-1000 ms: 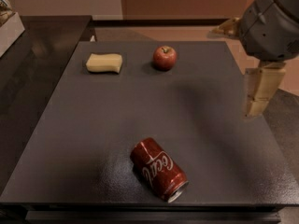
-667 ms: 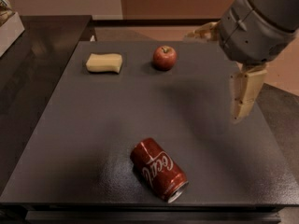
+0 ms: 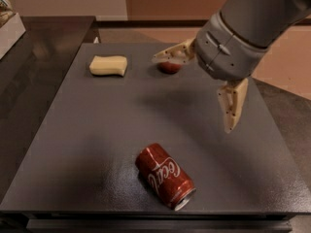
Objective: Place coke can upright
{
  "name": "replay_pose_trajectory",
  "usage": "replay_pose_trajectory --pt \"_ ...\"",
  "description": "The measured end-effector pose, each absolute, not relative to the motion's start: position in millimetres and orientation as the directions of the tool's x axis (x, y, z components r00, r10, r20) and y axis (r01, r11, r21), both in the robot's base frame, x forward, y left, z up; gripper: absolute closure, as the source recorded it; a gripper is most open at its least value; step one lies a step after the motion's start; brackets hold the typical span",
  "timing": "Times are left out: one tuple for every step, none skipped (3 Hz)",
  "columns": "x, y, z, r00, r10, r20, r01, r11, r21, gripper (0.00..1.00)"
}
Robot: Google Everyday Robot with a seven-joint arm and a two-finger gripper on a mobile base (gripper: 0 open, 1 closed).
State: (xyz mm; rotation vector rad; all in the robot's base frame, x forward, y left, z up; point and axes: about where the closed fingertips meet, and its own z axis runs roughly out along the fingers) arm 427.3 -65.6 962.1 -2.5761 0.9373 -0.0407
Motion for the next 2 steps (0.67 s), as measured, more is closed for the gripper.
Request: replay_pose_trajectory --pt "423.4 -53.7 955.9 0.851 -0.520 -0.076 -0.507 -0.774 -0.378 0.00" --pt "413.8 -43.9 947.3 0.938 -0.343 -0.046 -0.333 -0.857 -0.393 0.00"
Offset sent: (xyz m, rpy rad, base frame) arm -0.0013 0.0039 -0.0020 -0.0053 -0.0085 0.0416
